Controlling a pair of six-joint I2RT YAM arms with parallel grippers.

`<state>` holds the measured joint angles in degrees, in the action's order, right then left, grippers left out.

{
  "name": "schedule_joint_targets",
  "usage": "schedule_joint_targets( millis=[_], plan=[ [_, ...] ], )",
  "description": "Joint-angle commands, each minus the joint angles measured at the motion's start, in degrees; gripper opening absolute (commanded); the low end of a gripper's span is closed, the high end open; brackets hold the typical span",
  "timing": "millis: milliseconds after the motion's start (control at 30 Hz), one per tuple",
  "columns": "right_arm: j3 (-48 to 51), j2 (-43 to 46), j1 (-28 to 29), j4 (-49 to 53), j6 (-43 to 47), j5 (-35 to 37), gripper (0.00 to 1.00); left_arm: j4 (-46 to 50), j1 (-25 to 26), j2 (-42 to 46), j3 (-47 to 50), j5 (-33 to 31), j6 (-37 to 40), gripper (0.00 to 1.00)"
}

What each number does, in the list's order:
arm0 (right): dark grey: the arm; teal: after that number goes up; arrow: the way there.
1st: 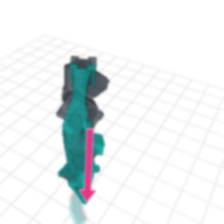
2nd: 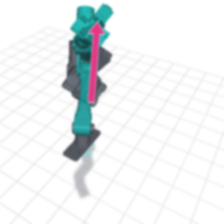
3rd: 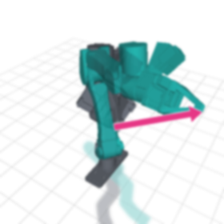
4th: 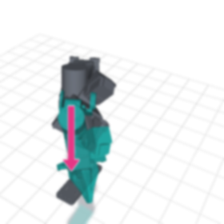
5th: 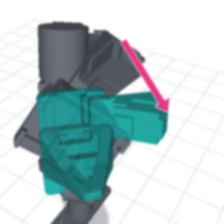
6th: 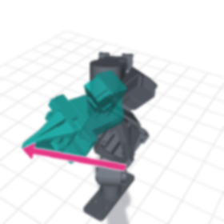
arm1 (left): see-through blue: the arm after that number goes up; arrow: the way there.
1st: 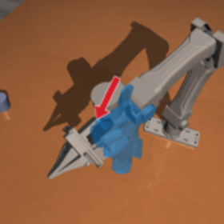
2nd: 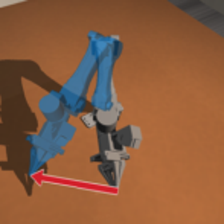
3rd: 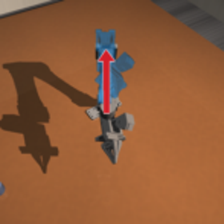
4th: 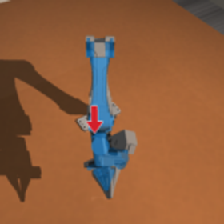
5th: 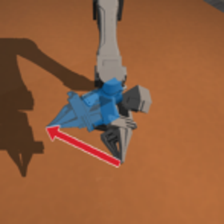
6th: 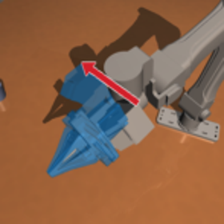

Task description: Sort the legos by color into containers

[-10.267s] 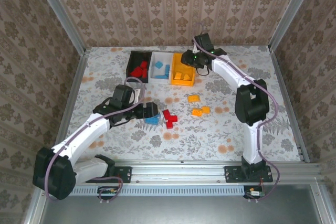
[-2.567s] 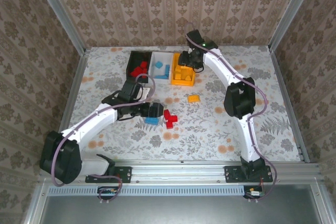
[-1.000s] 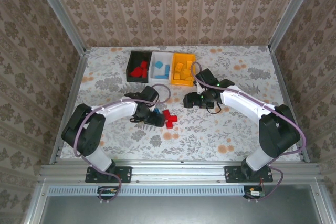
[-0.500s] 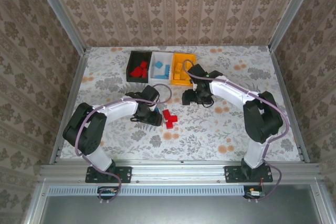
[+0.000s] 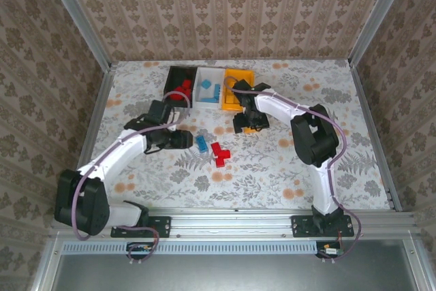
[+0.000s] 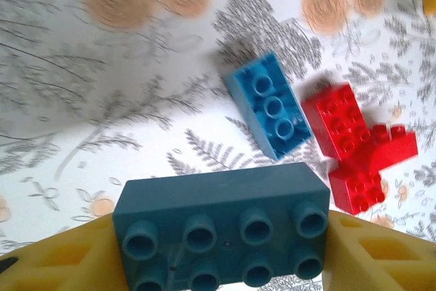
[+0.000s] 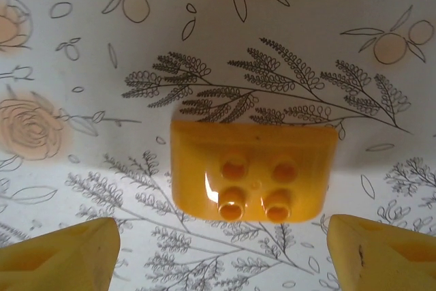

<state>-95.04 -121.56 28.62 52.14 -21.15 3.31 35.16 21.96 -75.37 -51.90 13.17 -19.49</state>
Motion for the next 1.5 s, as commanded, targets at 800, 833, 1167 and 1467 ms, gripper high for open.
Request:
schedule_joint_targets(
  millis=[800, 833, 1167, 1467],
  plan=[
    [0.29, -3.35, -3.84, 0.49, -0.95, -0.59, 0.78, 14.47, -1.08, -48.27, -66.57, -1.91, 7.55, 0.65],
    [0.29, -3.62, -3.84, 0.55, -0.95, -0.59, 0.78, 15.92, -0.6, -50.63, -69.54, -2.47, 7.92, 0.65],
    [0.21, -5.29, -3.77, -0.9, -0.15, -1.37, 0.78, 23.82, 1.25, -62.91, -87.66, -5.86, 8.94, 0.66],
    [-0.44, -7.0, -3.75, -1.07, -0.04, -1.76, 0.77, 23.65, 1.12, -64.02, -87.67, -5.65, 9.11, 0.8]
  ],
)
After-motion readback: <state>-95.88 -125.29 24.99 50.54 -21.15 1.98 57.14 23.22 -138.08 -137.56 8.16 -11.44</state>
